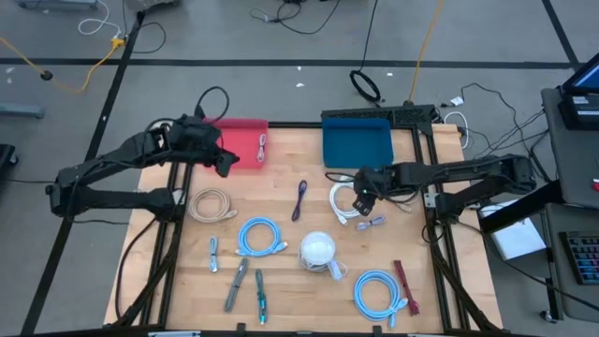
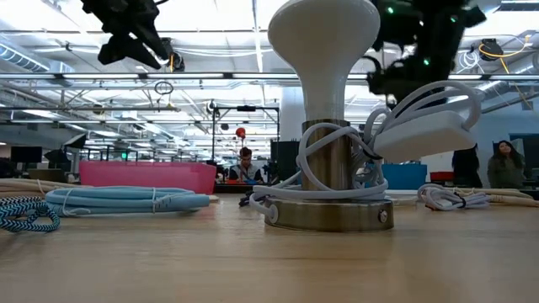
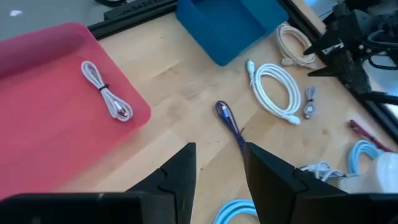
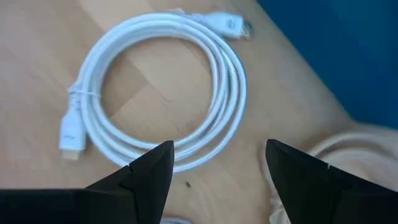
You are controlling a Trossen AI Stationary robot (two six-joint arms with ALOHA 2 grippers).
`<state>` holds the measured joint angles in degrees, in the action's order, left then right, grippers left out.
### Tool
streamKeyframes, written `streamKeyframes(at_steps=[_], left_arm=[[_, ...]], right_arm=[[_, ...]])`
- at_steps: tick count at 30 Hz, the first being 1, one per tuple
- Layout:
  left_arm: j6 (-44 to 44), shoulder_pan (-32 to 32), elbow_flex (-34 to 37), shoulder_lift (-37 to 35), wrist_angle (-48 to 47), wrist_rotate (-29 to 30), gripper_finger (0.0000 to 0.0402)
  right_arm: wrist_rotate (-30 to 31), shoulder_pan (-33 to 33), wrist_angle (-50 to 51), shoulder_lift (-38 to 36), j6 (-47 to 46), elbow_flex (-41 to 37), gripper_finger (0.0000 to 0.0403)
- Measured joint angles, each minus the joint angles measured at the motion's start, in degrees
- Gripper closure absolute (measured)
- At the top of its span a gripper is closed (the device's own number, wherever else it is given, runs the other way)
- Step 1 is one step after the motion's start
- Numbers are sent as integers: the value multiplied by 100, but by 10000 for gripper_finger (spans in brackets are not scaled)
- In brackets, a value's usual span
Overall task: Pick & Place USB Port
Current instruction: Put the white USB cable into the blue bin
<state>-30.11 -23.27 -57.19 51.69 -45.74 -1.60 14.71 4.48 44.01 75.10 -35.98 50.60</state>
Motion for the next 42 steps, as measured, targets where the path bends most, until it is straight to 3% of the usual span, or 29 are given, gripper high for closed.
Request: streamKeyframes(at_steps=[10,15,31,35,42], left_arm=[[1,447,9,75,134,495,266],[0,550,9,80,259,614,266],[-118,937,9,82,292,959,266],[-193,953,9,82,293,965,266],[-212,953,9,80,313,959,266]], right_arm=[[-732,193,-1542,8,-1688,-1312,156],[-752,191,-2284,6,-1908,-1563,156],[-430,156,-2868,-5,-2631,-1988,158],[-281,134,-2965,48,-2921,-2061,188],[-42,-87,-3541,502,-2930,-2066,294]])
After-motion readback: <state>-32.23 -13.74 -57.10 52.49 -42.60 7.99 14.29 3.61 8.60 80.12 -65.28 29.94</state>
